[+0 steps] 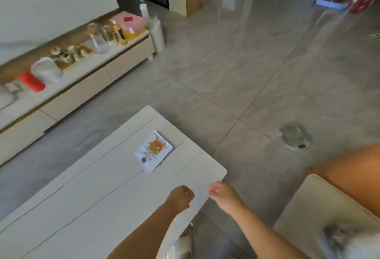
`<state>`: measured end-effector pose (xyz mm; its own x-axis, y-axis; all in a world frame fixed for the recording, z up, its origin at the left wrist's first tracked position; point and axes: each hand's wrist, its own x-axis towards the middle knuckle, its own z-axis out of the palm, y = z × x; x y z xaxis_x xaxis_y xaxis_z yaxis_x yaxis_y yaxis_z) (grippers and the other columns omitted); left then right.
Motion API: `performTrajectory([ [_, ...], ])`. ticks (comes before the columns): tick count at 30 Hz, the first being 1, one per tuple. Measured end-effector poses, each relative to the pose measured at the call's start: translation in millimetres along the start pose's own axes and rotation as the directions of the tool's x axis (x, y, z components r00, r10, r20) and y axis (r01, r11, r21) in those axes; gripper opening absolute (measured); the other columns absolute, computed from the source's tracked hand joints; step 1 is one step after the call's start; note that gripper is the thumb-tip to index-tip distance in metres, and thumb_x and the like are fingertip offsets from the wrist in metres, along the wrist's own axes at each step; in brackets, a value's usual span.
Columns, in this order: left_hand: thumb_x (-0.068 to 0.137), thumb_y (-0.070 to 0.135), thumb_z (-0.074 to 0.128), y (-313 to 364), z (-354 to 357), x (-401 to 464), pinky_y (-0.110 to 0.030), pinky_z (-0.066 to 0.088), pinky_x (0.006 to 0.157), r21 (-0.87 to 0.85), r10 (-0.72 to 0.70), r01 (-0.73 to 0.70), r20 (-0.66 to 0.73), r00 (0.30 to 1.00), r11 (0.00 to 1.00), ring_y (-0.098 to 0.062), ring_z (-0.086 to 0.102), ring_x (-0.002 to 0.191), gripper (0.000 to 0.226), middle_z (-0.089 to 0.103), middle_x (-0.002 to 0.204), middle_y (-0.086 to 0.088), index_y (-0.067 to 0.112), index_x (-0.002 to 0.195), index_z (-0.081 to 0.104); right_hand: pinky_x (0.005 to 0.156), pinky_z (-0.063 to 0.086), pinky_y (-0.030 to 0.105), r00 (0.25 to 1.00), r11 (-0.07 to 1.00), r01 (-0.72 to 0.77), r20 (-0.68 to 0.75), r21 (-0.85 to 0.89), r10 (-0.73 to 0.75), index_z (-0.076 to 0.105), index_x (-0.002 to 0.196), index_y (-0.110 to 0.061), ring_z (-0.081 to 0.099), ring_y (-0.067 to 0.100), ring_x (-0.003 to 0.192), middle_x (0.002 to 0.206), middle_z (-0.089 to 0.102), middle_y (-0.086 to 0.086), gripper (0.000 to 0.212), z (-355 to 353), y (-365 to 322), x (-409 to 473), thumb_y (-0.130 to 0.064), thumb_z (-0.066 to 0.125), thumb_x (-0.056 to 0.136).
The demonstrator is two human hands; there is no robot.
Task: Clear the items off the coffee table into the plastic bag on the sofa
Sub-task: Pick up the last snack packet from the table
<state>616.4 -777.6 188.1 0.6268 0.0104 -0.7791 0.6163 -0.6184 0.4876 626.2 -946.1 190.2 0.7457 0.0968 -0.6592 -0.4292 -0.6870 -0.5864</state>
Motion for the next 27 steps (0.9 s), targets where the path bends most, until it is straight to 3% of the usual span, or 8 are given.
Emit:
performTrajectory([
  [1,0.089,0.016,0.057,-11.6,-10.1,5.3,-0.019,0.047,0.055,-0.006,-0.007,0.007,-0.013,1.000,1.000,-0.017,0.060,0.066,0.007,0.061,0.088,-0.005,0.014,0.089,0.063,0.083,0.044,0.027,1.000,0.999,0.015,0.018,-0.050,-0.014,0.064,0.102,-0.003,0.061,0.023,0.103,0.106,0.067,0.009,0.022,7.7,-10.4,7.2,-0.013,0.051,0.089],
  [3,0.092,0.026,0.055,-32.2,-32.7,16.1,-0.024,0.051,0.076,0.025,-0.016,0.017,-0.048,0.999,1.000,-0.021,0.064,0.091,0.022,0.062,0.107,-0.005,0.013,0.107,0.064,0.086,0.045,0.028,0.998,0.992,0.031,0.065,-0.125,-0.023,0.064,0.102,-0.005,0.061,0.023,0.104,0.106,0.067,0.009,0.022,23.5,-29.9,25.4,-0.015,0.049,0.089],
  [6,0.094,0.032,0.050,-55.1,-66.2,31.0,-0.025,0.047,0.089,0.100,-0.020,0.029,-0.081,0.997,0.995,-0.021,0.060,0.110,0.031,0.061,0.121,-0.004,0.015,0.116,0.062,0.089,0.046,0.027,0.990,0.965,0.090,0.132,-0.247,-0.059,0.063,0.109,-0.009,0.060,0.021,0.107,0.112,0.066,0.006,0.024,42.1,-61.6,54.6,-0.020,0.049,0.093],
  [12,0.095,0.038,0.044,-88.0,-112.0,68.4,-0.025,0.043,0.096,0.100,-0.105,0.117,-0.122,0.987,0.988,-0.017,0.054,0.118,0.035,0.058,0.128,0.001,0.023,0.123,0.056,0.093,0.042,0.023,0.960,0.872,0.235,0.245,-0.430,-0.138,0.056,0.124,-0.016,0.055,0.016,0.117,0.126,0.059,-0.001,0.032,71.4,-120.6,122.8,-0.025,0.046,0.095],
  [19,0.095,0.041,0.044,-118.6,-136.8,156.6,-0.025,0.038,0.102,0.014,-0.153,0.160,-0.201,0.967,0.987,-0.014,0.046,0.127,0.046,0.047,0.138,0.002,0.025,0.139,0.042,0.093,0.044,0.025,0.913,0.673,0.406,0.306,-0.618,-0.270,0.049,0.132,-0.018,0.048,0.018,0.122,0.133,0.053,-0.001,0.038,105.8,-154.9,235.8,-0.026,0.047,0.095],
  [22,0.095,0.040,0.046,-135.3,-139.9,207.5,-0.026,0.032,0.108,-0.035,-0.173,0.169,-0.240,0.955,0.985,-0.014,0.038,0.135,0.053,0.039,0.147,0.003,0.025,0.144,0.035,0.099,0.042,0.031,0.872,0.538,0.489,0.372,-0.686,-0.318,0.035,0.142,-0.022,0.031,0.022,0.135,0.148,0.033,0.000,0.048,122.4,-152.2,293.0,-0.028,0.045,0.095],
  [24,0.095,0.037,0.047,-144.9,-138.7,239.2,-0.028,0.030,0.111,-0.060,-0.191,0.182,-0.246,0.950,0.981,-0.015,0.034,0.137,0.055,0.035,0.150,0.002,0.024,0.146,0.032,0.101,0.041,0.035,0.869,0.523,0.494,0.381,-0.694,-0.315,0.025,0.145,-0.024,0.020,0.023,0.141,0.154,0.019,0.000,0.055,134.7,-144.8,328.6,-0.028,0.047,0.094],
  [27,0.095,0.034,0.048,-154.2,-128.3,281.3,-0.029,0.028,0.112,-0.145,-0.204,0.172,-0.247,0.947,0.974,-0.017,0.033,0.138,0.056,0.033,0.151,0.000,0.022,0.147,0.030,0.095,0.046,0.035,0.888,0.577,0.450,0.274,-0.682,-0.368,0.027,0.141,-0.020,0.034,0.025,0.132,0.142,0.033,0.004,0.055,154.1,-130.9,373.7,-0.028,0.051,0.093],
])
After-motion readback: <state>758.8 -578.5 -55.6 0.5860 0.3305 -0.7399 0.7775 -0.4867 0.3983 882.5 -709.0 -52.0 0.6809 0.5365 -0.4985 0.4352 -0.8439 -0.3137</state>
